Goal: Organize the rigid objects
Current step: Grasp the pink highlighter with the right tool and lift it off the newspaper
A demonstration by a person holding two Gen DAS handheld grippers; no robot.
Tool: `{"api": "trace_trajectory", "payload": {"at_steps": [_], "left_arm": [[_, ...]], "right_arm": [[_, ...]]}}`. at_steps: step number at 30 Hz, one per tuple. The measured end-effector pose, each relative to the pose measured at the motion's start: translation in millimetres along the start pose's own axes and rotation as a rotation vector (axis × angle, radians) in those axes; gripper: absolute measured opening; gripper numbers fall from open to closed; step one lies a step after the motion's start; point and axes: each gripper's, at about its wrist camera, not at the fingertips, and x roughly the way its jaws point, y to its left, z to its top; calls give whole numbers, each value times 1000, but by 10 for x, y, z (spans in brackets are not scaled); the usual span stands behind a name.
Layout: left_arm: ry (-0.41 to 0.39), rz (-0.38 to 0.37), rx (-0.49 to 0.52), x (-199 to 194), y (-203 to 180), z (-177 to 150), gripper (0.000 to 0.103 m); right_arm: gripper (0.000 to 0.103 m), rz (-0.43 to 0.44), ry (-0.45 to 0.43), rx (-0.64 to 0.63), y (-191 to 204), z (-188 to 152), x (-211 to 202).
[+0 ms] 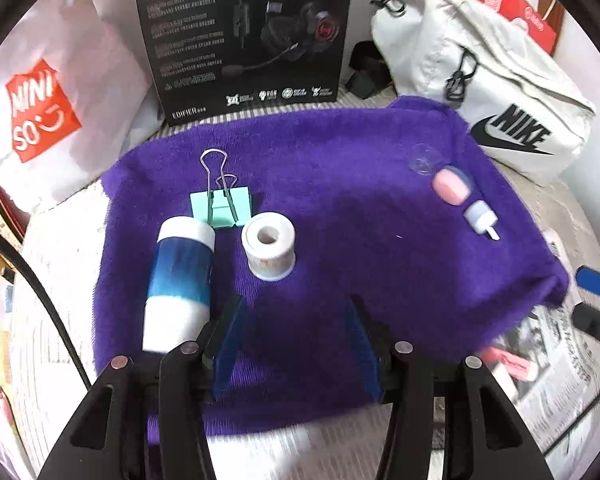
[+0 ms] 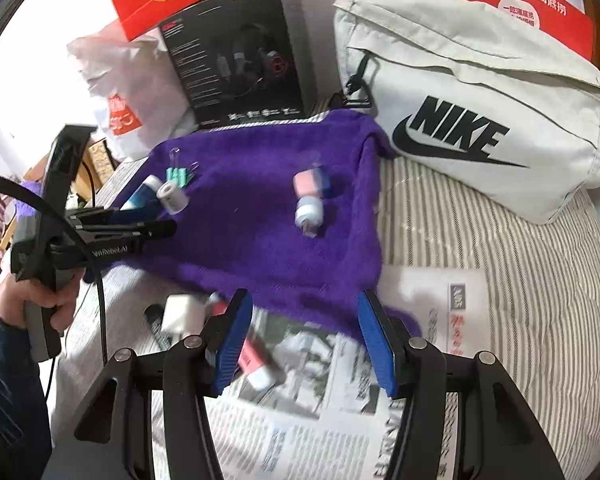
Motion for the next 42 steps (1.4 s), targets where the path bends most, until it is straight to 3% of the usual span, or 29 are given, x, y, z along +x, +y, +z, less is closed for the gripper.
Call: {"api": "trace_trajectory", "payload": {"at_steps": [6,15,33,42], "left_arm": [[-45,-17,-24,-364,14,-222,49],[-51,-39,-71,-550,112,-546,49],[-47,-70,-109,-547,199,-687,49],[-37,-75,-98,-505,159,-687,49]], "right_arm": [[53,22,26,-88,215,-235,40],[29,12,108,-235,432,-313,394],[27,4,173,-433,564,-205,541],[26,9,159,-425,554,-231,619]]}}
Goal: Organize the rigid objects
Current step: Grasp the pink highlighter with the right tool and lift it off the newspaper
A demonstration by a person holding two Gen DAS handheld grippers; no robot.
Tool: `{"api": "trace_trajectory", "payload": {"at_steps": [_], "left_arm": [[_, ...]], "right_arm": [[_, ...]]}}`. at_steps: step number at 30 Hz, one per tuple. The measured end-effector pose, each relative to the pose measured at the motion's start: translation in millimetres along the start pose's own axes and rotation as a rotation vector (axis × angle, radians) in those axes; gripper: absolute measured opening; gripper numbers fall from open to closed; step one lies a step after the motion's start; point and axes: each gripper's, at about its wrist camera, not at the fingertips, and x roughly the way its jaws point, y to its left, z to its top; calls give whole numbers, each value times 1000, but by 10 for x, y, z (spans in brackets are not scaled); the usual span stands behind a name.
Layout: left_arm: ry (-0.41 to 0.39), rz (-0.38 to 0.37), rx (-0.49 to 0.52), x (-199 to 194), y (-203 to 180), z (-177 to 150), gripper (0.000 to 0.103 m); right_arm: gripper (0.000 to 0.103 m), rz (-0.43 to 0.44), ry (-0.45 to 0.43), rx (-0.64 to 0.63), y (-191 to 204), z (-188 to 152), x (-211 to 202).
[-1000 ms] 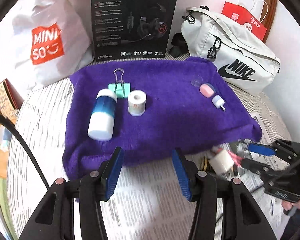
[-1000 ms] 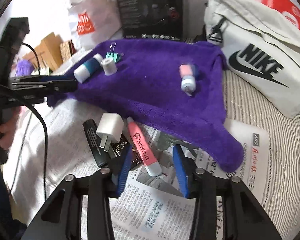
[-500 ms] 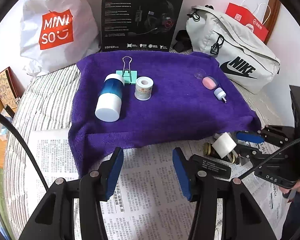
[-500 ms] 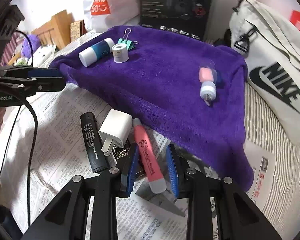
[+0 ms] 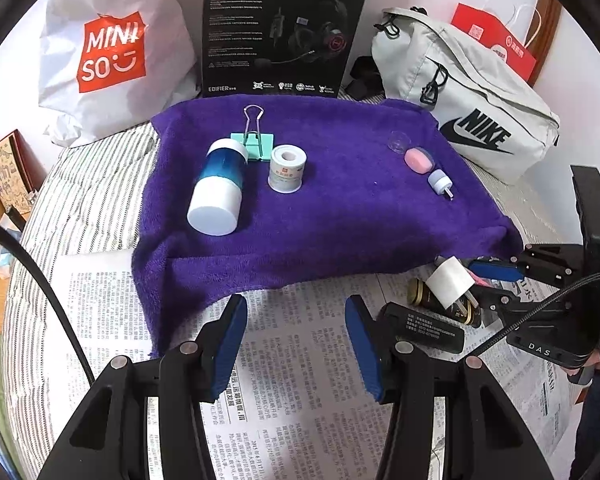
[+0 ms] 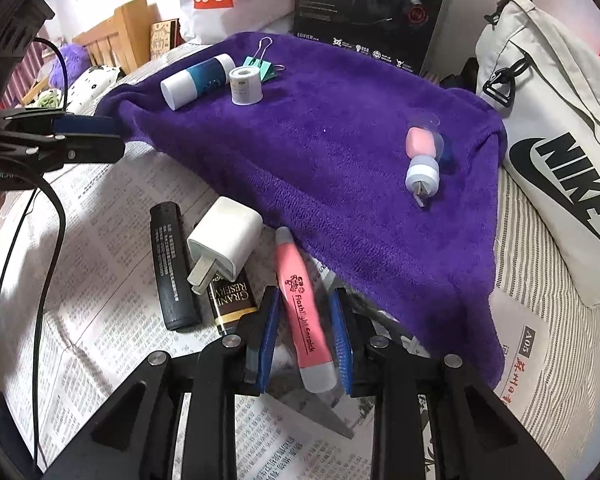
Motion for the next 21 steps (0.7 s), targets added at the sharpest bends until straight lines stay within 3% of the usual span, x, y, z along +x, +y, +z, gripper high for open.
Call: {"api": "trace_trajectory", "payload": {"at_steps": [5,16,21], "left_arm": [[9,-2,1,23,-12,-19,49],[7,-7,2,-4,-37,-40,49],[6,-37,1,-11,-100,-58,49]], "right_arm": [[18,0,19,71,16,-41,-39],[17,-15,43,73,160,-200,-148],[17,-12,41,162,28,-305,-225]]}}
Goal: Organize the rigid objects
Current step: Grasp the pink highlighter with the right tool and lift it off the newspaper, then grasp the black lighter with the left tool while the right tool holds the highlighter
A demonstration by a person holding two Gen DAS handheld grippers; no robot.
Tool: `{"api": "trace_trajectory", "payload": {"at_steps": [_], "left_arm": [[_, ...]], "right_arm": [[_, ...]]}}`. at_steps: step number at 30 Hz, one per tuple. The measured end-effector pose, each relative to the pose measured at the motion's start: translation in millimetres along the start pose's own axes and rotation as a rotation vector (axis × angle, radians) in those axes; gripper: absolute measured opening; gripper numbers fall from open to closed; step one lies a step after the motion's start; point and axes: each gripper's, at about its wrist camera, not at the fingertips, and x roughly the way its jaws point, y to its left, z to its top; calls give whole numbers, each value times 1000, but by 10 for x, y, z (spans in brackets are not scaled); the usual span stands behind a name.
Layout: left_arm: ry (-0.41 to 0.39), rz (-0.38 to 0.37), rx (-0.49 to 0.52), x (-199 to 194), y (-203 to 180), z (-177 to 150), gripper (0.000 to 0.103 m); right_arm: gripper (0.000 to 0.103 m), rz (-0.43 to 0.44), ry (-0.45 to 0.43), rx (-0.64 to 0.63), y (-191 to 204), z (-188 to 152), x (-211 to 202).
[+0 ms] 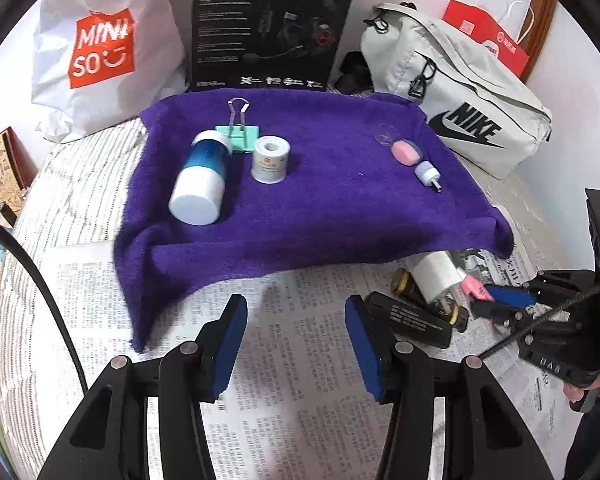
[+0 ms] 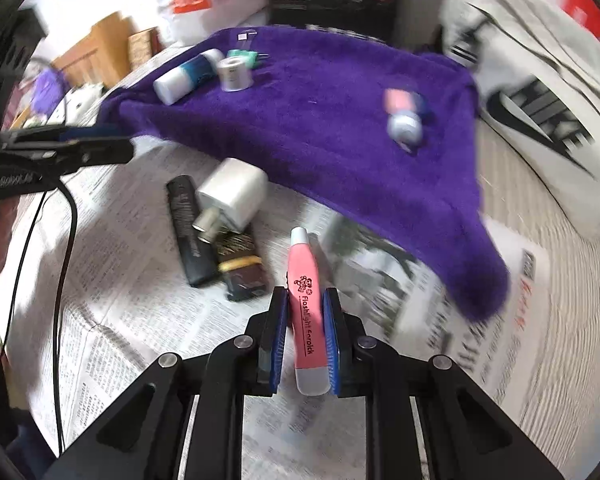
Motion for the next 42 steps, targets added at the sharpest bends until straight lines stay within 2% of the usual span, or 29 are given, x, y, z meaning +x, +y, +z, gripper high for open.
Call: {"api": "trace_trajectory", "payload": {"at_steps": [3,6,11,16,25,30,37,42], "left_arm": [[5,-43,10,19,-96,-1,49],[23,-55,14,92,-200,2,49],[58,-58,30,245,-382,9,49],[96,-32,44,364,-492,12,49],[121,-31,50,441,-634,31,58],[119,-13,71,456,-719,23,63],[125,-17,107,403,-691,-32,64],[129,-22,93,377,-654,-46,64]], "right_arm": [[17,-26,-8,63,-158,-90,-80],[17,-82,-3,115,-295,-200,-118],[18,-80,-39,189,-397,-352,-165],[19,-103,-87,212,-375,-468,-186],[19,-156,-220,214,-296,-593,-195],[18,-160,-223,212,-303,-579,-197],[19,-156,-223,215,-302,-590,-202],[19,-162,-223,211,-297,-588,-202]]}}
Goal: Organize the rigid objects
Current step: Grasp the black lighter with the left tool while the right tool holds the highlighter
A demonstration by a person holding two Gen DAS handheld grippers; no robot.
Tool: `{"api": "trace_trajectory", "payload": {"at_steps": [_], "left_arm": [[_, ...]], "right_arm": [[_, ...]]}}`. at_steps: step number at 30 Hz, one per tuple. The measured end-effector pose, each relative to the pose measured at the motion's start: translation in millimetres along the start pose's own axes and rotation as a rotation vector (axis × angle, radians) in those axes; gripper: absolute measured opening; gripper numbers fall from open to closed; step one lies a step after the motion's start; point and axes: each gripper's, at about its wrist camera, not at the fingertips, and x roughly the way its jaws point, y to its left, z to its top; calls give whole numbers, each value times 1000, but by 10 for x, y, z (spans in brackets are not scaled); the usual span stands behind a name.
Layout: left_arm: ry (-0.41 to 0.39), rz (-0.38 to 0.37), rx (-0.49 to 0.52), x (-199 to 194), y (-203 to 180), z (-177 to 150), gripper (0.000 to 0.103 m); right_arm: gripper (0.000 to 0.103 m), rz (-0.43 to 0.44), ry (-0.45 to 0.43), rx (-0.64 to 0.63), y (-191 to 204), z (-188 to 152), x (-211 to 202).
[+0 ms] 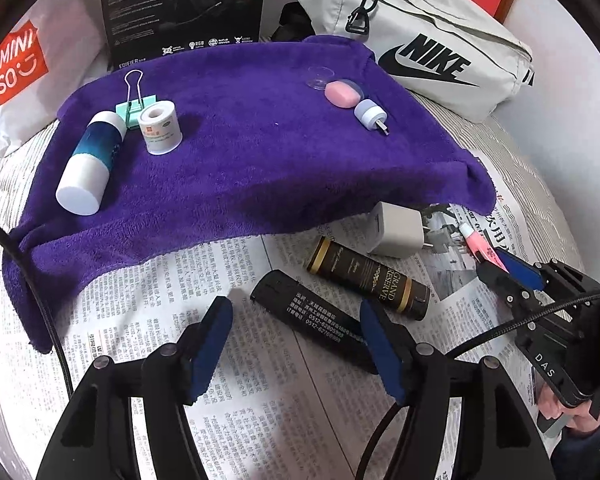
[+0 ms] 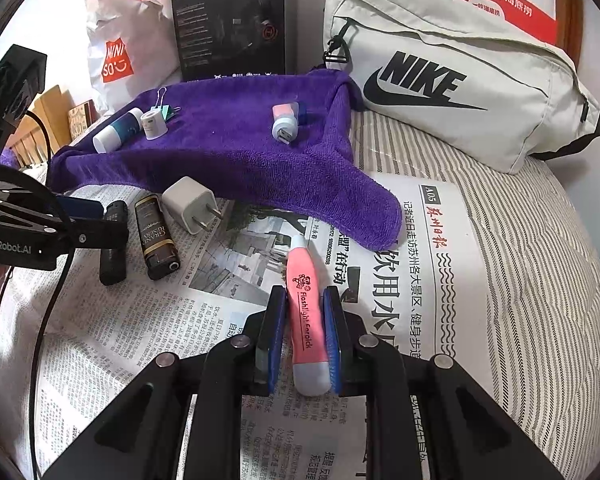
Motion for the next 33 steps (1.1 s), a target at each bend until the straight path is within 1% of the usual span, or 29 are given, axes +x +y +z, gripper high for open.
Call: {"api": "trace_trajectory", "payload": {"at_steps": [6,8,10,13,14,16,18,20,22,23,25,27,30,32,33], "left_arm": [[2,23,25,46,-76,45,65],[2,15,35,34,-56,31,65],[6,21,37,8,-14,10,65],[8,52,41,-36,112,-54,65],[7,51,40,-47,144,-72,66],[5,51,22,-78,238,-104,67],[6,75,13,-87,299,-116,66],[-3,53,1,-99,315,-111,65],[-4,22,14,-79,276,-108,65],[-5,30,26,-62,240,-110,65],[-10,74,66,-32,168,-121,65],[-20,93,77,-21,146,-130,65],[-33,119,82,-53,208,-176,61],[-36,116,69,-78,264,-184,55],[-37,120,68,-81,269,-179,54]], "right_arm": [[19,1,0,0,3,1,-2],[19,2,0,2,8,-1,-3],[19,3,-1,3,14,-1,0],[19,2,-1,2,7,-2,0],[19,3,-1,3,6,-2,0],[19,2,-1,2,6,-2,0],[19,2,-1,1,8,-2,1],[19,0,-1,0,12,-4,-2],[19,0,-1,0,12,-3,-3],[19,1,-1,1,14,-2,-2],[19,0,-1,0,9,-1,-4],[19,1,-1,1,10,0,-4],[19,0,-1,0,11,0,0],[19,0,-1,0,6,0,-2],[19,-1,-1,-1,13,0,0]]}}
